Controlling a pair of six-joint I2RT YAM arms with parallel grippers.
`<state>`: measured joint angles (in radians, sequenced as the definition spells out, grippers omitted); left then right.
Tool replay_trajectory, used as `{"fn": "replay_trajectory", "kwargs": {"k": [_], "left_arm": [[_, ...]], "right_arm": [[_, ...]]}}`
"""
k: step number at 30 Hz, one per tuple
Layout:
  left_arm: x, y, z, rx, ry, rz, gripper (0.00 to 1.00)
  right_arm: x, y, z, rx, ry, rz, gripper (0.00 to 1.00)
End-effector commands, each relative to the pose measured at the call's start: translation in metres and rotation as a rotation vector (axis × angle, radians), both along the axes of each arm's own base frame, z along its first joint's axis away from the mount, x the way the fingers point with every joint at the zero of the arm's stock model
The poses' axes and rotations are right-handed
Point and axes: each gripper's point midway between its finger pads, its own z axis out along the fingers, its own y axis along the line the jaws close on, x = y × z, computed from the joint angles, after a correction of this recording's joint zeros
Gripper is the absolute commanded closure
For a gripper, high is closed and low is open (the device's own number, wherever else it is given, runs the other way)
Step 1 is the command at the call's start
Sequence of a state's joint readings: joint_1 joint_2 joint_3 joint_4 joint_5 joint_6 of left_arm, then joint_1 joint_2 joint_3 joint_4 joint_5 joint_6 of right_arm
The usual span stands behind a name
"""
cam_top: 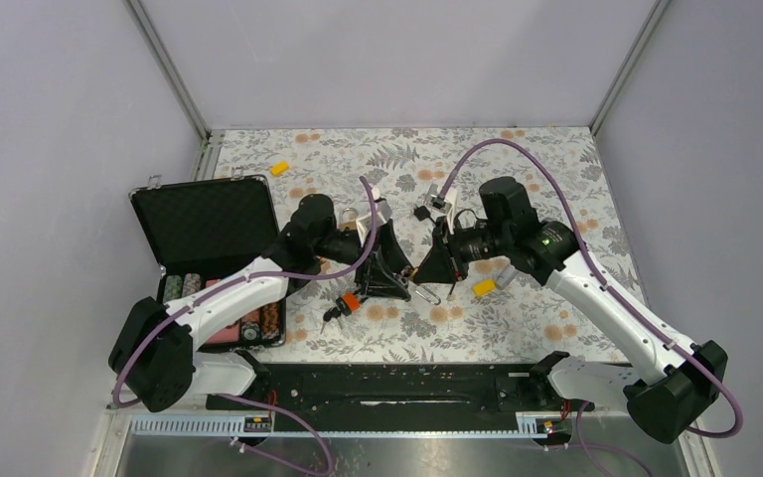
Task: Lock with the key
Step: Pick up the lock from the center of the board.
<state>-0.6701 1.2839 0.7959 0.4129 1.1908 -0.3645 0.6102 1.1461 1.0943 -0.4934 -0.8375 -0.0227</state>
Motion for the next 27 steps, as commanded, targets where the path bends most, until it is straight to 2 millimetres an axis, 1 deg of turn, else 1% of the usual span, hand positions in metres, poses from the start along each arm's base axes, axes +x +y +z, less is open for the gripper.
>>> {"fn": "replay_trajectory", "kwargs": {"k": [1,6,8,11,14,15,18,21,24,27], "left_arm": [[0.002,-0.005,0.011,-0.005,-0.110,-0.002,0.47],[0.004,-0.006,0.014,-0.014,-0.121,0.011,0.63],[0.005,-0.007,0.014,-0.016,-0.121,0.013,0.73],[0.005,-0.007,0.016,-0.022,-0.123,0.017,0.84],[0.007,-0.008,0.018,-0.028,-0.128,0.027,0.97],[0.008,-0.008,0.018,-0.028,-0.129,0.033,1.00],[0.014,-0.009,0.022,-0.035,-0.133,0.078,1.00],[0.025,-0.012,0.030,-0.055,-0.127,0.160,1.00],[0.034,-0.013,0.042,-0.091,-0.122,0.230,1.00],[0.038,-0.011,0.056,-0.125,-0.120,0.282,1.00]], "right_arm": [[-0.011,0.002,0.014,0.046,-0.030,0.057,1.00],[-0.012,0.001,0.015,0.049,-0.030,0.059,1.00],[-0.013,0.002,0.016,0.053,-0.031,0.063,1.00],[-0.013,0.002,0.018,0.063,-0.038,0.065,1.00],[-0.014,0.003,0.019,0.073,-0.043,0.070,1.00],[-0.013,0.003,0.019,0.073,-0.045,0.070,1.00],[-0.013,0.004,0.019,0.073,-0.039,0.065,1.00],[-0.010,0.005,0.020,0.083,-0.044,0.054,0.99],[-0.008,0.007,0.023,0.104,-0.040,0.031,0.83],[-0.005,0.007,0.026,0.124,-0.064,0.005,0.55]]}}
